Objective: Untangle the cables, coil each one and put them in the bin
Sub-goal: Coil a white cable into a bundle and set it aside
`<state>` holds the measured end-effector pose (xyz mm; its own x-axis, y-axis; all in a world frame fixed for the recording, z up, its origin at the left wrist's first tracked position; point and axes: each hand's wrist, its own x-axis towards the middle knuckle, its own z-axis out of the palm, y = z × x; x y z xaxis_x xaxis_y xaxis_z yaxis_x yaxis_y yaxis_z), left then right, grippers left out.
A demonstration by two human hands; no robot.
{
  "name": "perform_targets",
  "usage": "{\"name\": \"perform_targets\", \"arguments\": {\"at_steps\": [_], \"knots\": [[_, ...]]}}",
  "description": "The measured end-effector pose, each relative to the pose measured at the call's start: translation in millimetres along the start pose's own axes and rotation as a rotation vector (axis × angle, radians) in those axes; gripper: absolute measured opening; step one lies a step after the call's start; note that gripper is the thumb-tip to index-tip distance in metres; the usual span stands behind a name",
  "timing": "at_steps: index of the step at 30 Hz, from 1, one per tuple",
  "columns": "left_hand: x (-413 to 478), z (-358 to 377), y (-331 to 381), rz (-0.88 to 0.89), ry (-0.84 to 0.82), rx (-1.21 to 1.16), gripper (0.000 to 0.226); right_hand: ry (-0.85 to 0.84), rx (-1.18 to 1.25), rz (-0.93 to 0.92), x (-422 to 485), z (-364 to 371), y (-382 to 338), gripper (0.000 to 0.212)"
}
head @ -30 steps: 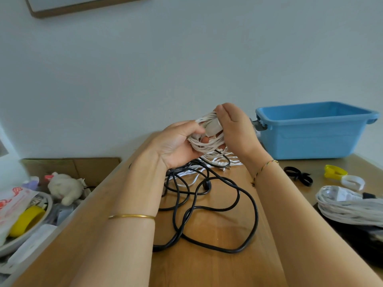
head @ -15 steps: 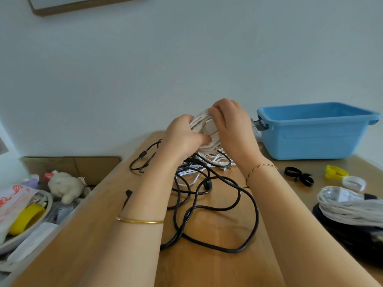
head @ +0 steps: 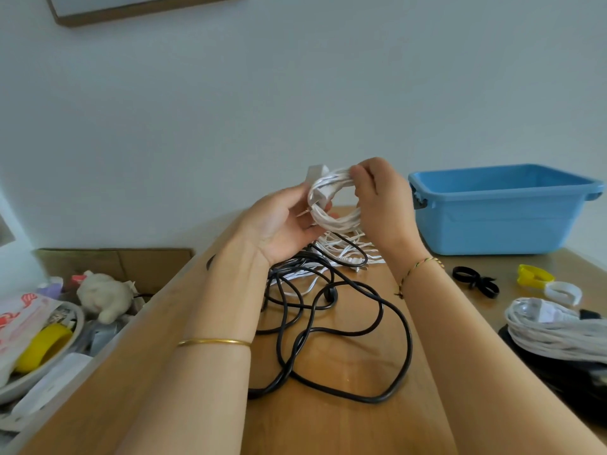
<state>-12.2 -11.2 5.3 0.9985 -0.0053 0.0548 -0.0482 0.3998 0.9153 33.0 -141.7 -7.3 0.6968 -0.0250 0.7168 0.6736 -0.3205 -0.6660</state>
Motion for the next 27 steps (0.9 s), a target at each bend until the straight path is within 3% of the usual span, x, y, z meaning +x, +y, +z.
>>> {"name": "perform_targets", "arguments": {"at_steps": [5, 8, 17, 20, 22, 27], "knots": [[2.9, 4.6, -0.6, 0.184, 0.253, 0.082, 0.019, -0.063, 0.057, 0.005, -2.9, 2.2, -0.5, 0.023], [0.8, 5.9, 1.1, 0.287, 0.335, 0.254, 0.024, -0.117, 0.029, -0.039, -5.2, 4.3, -3.4, 0.022], [-8.1, 7.7, 7.2, 0.253, 0.211, 0.359, 0.009, -0.148, -0.075, -0.149, -4.7, 8.4, -3.4, 0.018], [-10.1, 9.7, 8.8, 0.177, 0.034, 0.292, 0.02, -0.113, -0.085, -0.116, -3.3, 9.5, -1.0, 0.018], [-11.4, 11.4, 6.5, 0.163, -0.052, 0.372, 0.016, -0.092, -0.093, -0.088, -2.3, 8.9, 0.5, 0.018], [-10.7, 13.5, 1.4, 0.189, -0.017, 0.46, 0.015, -0.069, -0.116, -0.075, -2.8, 7.6, 1.5, 0.021]]}}
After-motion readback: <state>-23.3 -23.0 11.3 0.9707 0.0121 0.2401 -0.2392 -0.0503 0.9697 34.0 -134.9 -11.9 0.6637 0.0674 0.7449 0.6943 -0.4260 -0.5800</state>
